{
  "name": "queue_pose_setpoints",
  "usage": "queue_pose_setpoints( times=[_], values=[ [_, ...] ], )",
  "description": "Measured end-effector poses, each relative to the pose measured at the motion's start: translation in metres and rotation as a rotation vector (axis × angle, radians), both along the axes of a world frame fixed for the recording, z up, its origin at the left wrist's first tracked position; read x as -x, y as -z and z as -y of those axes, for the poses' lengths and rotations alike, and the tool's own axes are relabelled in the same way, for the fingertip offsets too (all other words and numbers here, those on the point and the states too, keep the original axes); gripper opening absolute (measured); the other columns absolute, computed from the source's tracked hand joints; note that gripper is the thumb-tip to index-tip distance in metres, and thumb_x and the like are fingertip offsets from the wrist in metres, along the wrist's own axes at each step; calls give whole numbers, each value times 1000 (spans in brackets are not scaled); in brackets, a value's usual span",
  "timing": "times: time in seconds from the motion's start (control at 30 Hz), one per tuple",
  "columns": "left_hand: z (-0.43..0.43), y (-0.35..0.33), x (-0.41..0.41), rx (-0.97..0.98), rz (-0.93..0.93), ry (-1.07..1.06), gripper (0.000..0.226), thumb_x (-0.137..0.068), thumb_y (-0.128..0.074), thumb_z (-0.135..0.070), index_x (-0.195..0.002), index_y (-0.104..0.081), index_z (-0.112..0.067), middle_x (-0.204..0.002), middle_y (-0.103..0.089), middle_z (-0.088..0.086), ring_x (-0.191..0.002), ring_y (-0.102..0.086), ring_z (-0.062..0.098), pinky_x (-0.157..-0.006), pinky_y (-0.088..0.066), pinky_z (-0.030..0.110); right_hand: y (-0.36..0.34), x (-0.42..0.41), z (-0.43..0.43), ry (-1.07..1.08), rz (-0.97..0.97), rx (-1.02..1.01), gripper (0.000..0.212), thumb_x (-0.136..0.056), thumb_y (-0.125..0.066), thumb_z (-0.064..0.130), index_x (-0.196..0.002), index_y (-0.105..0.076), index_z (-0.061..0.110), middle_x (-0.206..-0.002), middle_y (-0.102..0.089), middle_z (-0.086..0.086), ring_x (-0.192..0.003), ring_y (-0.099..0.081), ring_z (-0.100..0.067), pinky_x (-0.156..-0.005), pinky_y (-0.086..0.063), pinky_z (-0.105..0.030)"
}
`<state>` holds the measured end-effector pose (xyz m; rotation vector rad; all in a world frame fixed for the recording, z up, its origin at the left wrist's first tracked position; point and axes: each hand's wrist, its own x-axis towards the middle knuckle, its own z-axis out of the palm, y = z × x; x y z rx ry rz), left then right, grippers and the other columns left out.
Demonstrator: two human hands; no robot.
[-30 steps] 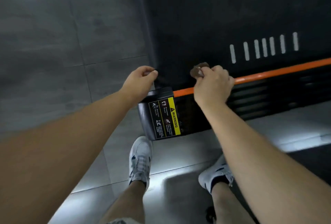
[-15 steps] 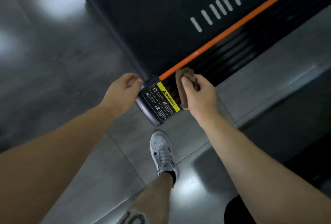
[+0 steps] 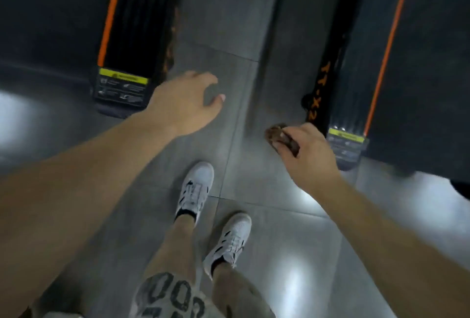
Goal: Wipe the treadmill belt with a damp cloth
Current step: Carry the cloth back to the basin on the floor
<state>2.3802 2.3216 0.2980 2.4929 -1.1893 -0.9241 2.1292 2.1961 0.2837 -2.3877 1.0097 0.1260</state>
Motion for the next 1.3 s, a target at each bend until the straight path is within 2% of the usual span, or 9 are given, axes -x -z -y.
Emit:
queue_pose_setpoints(
  times=[0.1,0.17,0.23,0.33,0.47,0.6,0.73,1.07,1.3],
  values=[
    [44,-12,67,-5,-9,245,53,-98,-47,-57,-141,-52,-27,-139,-57,6,-124,-56,29,-101,-48,44,-14,87,-20,227,-32,9,26,-90,-69,32,-111,-69,16,-102,-58,-7,-88,-57,-29,-73,-52,-37],
    [73,-21,114,-8,-2,410,52,-100,-47,-56,-142,-50,-27,-141,-55,4,-126,-55,29,-101,-47,44,-21,142,-33,382,-41,38,23,-88,-72,31,-105,-70,15,-96,-58,-5,-83,-58,-29,-64,-46,-31],
    [99,-32,164,7,4,555,50,-99,-47,-57,-140,-51,-28,-136,-57,2,-123,-57,27,-97,-49,45,-32,193,-49,536,-42,76,20,-88,-73,32,-99,-70,15,-91,-56,-3,-75,-57,-27,-59,-37,-26],
    [129,-50,238,6,16,752,49,-97,-45,-58,-136,-54,-30,-131,-59,0,-117,-60,25,-94,-52,47,-50,256,-76,758,-26,114,21,-91,-69,34,-100,-68,15,-92,-56,-3,-76,-56,-28,-57,-38,-28],
    [155,-68,340,26,46,1016,43,-98,-46,-57,-129,-57,-29,-124,-60,-2,-111,-61,26,-88,-53,45,-69,324,-113,970,18,174,19,-91,-69,27,-105,-68,15,-91,-56,-2,-75,-56,-27,-56,-40,-28],
    [166,-73,430,41,53,1220,49,-99,-48,-53,-138,-54,-25,-132,-59,6,-119,-59,29,-95,-50,45,-75,376,-146,1187,-15,153,19,-93,-63,33,-106,-67,19,-91,-52,2,-75,-53,-22,-56,-33,-26],
    [168,-72,501,29,70,1390,48,-100,-49,-51,-139,-54,-24,-134,-59,6,-123,-57,28,-95,-48,42,-74,416,-166,1399,7,130,22,-94,-60,35,-112,-66,23,-90,-48,5,-82,-53,-23,-59,-35,-28],
    [171,-95,692,1,88,1563,43,-100,-49,-51,-136,-55,-28,-133,-59,0,-124,-55,23,-96,-46,39,-108,546,-171,1599,110,149,19,-92,-63,34,-108,-67,24,-94,-55,2,-91,-57,-24,-62,-39,-29],
    [225,-118,814,51,119,1646,47,-101,-48,-50,-141,-52,-26,-140,-57,1,-128,-54,25,-99,-43,40,-126,659,-105,1628,116,181,21,-91,-64,37,-108,-67,25,-96,-55,1,-92,-57,-25,-65,-43,-30]
  ],
)
